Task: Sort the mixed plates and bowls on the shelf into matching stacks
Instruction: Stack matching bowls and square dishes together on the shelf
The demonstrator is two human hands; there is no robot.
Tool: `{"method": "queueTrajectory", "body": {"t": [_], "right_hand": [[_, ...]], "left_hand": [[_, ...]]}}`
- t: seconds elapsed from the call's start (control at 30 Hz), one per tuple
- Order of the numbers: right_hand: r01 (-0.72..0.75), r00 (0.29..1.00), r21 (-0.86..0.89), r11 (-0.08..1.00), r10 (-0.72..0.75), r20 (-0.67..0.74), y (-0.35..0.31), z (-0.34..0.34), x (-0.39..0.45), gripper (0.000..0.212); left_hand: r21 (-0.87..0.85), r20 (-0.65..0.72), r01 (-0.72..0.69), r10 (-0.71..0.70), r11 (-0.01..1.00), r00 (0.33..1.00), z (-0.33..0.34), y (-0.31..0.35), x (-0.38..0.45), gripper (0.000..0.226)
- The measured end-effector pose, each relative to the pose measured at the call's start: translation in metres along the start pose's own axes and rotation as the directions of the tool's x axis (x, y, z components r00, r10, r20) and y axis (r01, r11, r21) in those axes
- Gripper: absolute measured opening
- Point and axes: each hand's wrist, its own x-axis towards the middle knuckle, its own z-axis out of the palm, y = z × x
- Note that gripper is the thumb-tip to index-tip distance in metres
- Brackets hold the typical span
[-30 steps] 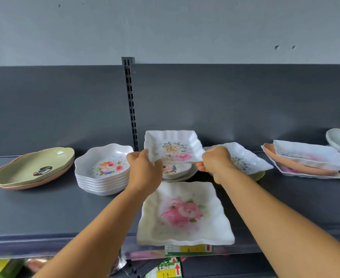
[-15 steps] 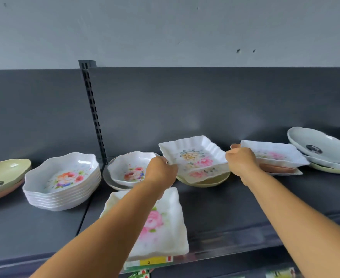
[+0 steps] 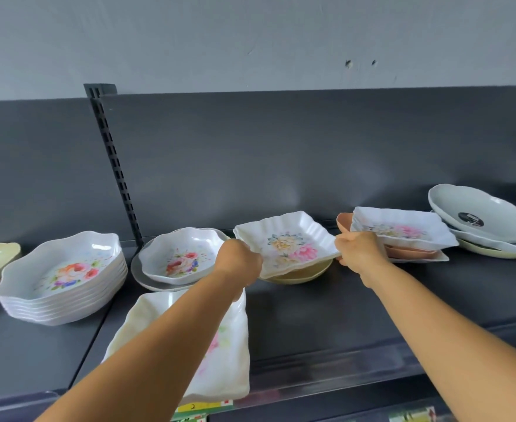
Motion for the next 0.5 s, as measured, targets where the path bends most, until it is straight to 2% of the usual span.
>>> {"method": "queueTrajectory", "body": {"t": [0.07,0.23,0.27,0.3,0.33,0.37,0.4,0.43,0.5], "right_hand": [[0.022,1.000,0.010,1.000,-0.022,0.016,0.000,0.001,-0.003,0.024],[0.043,0.999,0.113,0.993,-0.045,0.016,0.002,0.002,-0.003,0.023],[0.036,0.999,0.136,0.990,-0.039,0.017,0.000,0.001,-0.005,0.022],[0.037,0.999,0.164,0.986,-0.039,0.008,-0.001,-0.001,-0.006,0.022],[0.037,0.999,0.192,0.981,-0.039,0.006,-0.003,-0.003,-0.009,0.022],[0.037,0.999,0.227,0.973,-0.040,0.008,-0.005,-0.004,-0.010,0.023],[0.042,0.999,0.255,0.966,-0.049,0.020,-0.007,-0.006,-0.014,0.021],[0.051,0.998,0.273,0.961,-0.062,0.032,-0.010,-0.007,-0.017,0.018],[0.078,0.992,0.299,0.951,-0.103,0.068,-0.015,-0.011,-0.025,0.018]], "left_hand": [[0.063,0.030,0.033,-0.035,0.997,0.999,-0.002,0.004,-0.001,0.039],[0.008,-0.080,-0.002,0.003,1.000,0.997,0.003,0.005,0.001,0.037],[-0.063,-0.102,0.000,-0.006,0.998,0.995,0.007,0.005,0.001,0.037],[-0.273,-0.086,0.030,-0.056,0.961,0.995,0.010,0.006,-0.002,0.038],[-0.636,-0.023,0.129,-0.186,0.761,0.982,0.007,0.009,-0.003,0.038],[-0.865,0.067,0.171,-0.229,0.472,0.971,0.002,0.010,-0.003,0.039],[-0.892,0.002,0.104,-0.227,0.440,0.974,0.002,0.007,-0.007,0.037],[-0.860,-0.072,0.051,-0.220,0.508,0.973,0.001,0.004,-0.009,0.035],[-0.826,-0.124,0.000,-0.182,0.564,0.975,-0.002,-0.005,-0.014,0.035]]}}
